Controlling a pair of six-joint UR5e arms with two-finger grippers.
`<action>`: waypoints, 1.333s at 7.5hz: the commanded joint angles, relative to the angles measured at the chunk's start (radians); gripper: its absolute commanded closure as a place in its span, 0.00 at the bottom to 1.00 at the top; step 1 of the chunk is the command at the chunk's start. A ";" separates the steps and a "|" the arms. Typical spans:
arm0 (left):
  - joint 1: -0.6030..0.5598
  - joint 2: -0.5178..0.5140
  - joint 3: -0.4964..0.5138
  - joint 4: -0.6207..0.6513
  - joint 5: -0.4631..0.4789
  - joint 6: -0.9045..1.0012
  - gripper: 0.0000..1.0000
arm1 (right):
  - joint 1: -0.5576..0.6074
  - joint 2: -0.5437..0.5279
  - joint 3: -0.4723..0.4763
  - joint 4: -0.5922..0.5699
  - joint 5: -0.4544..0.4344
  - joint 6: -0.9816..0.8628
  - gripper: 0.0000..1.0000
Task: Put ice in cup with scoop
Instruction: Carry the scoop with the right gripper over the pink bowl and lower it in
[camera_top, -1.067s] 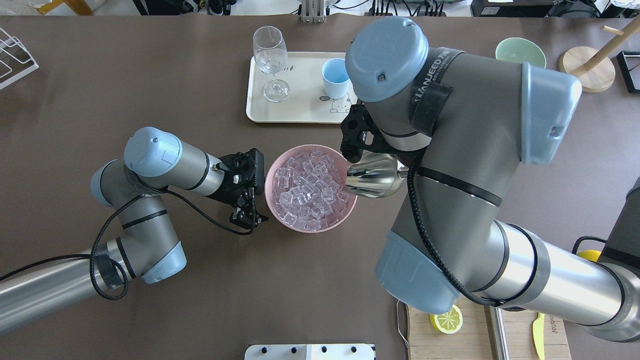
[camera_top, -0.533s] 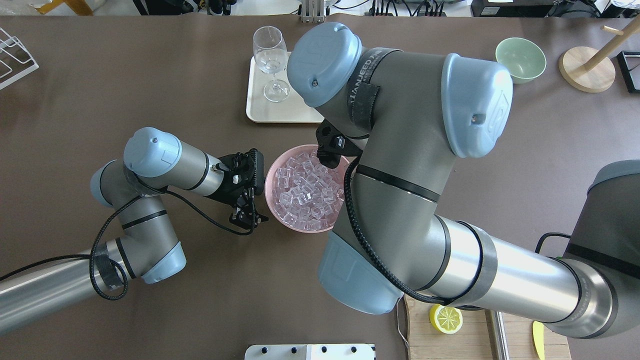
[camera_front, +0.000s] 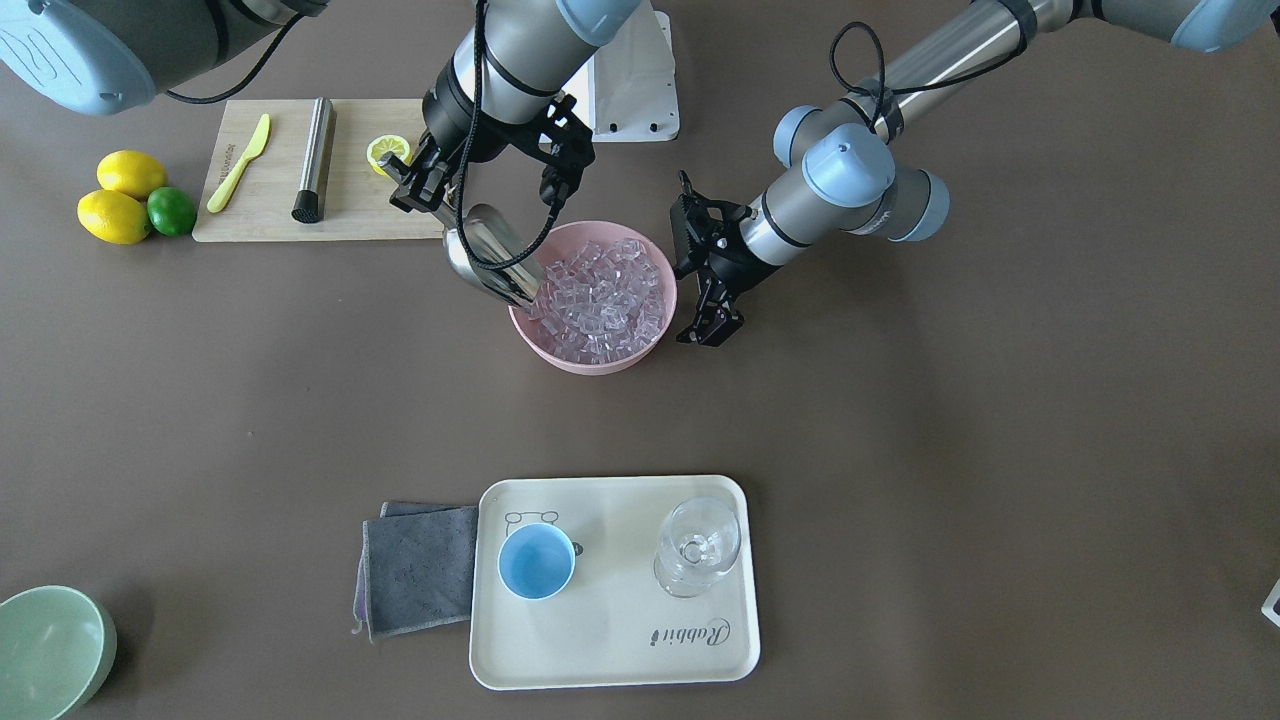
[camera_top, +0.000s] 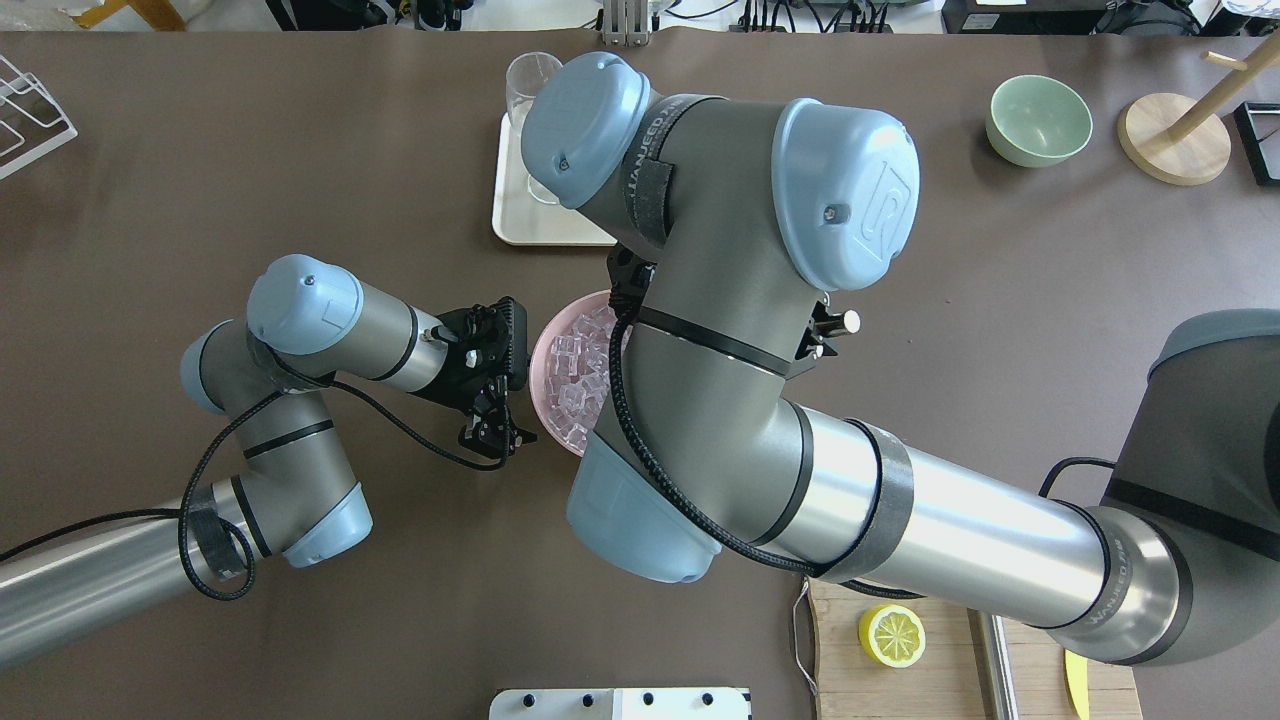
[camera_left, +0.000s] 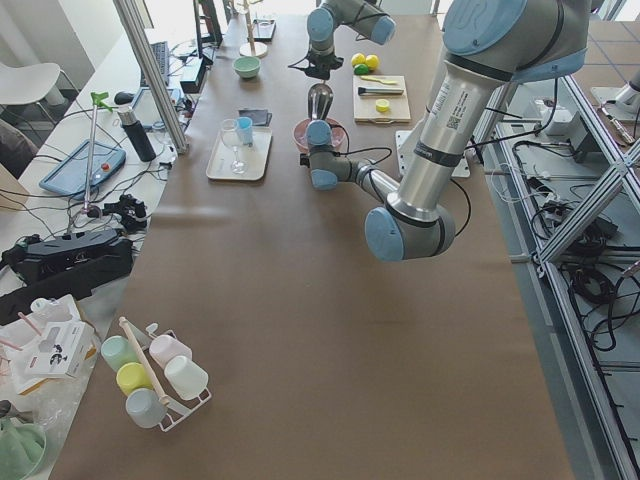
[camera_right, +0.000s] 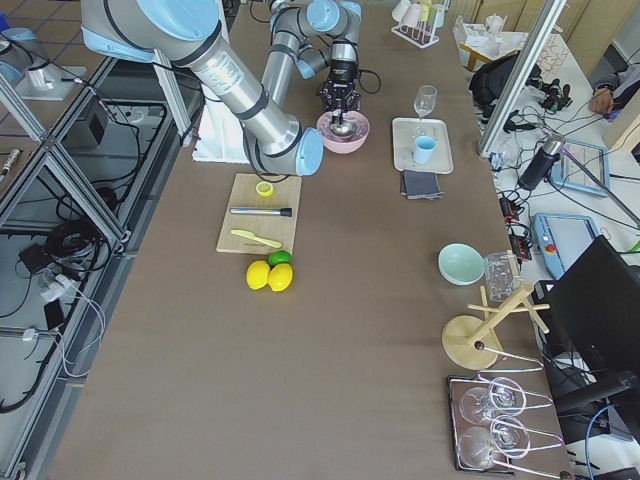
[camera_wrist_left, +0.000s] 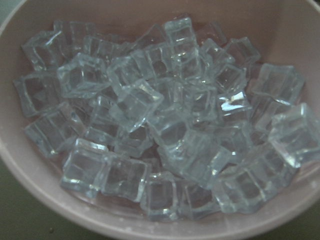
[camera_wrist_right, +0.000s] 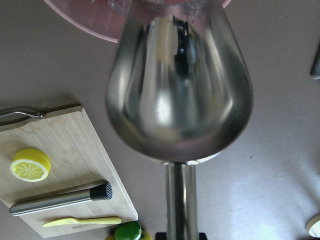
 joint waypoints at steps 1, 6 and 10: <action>0.000 0.000 0.000 0.000 0.000 0.000 0.01 | -0.014 0.014 -0.070 0.048 -0.005 -0.001 1.00; 0.000 0.003 0.000 -0.002 0.000 0.000 0.01 | -0.060 0.045 -0.163 0.150 -0.016 0.035 1.00; -0.002 0.006 -0.002 -0.003 0.000 0.000 0.01 | -0.065 -0.040 -0.080 0.285 -0.011 0.037 1.00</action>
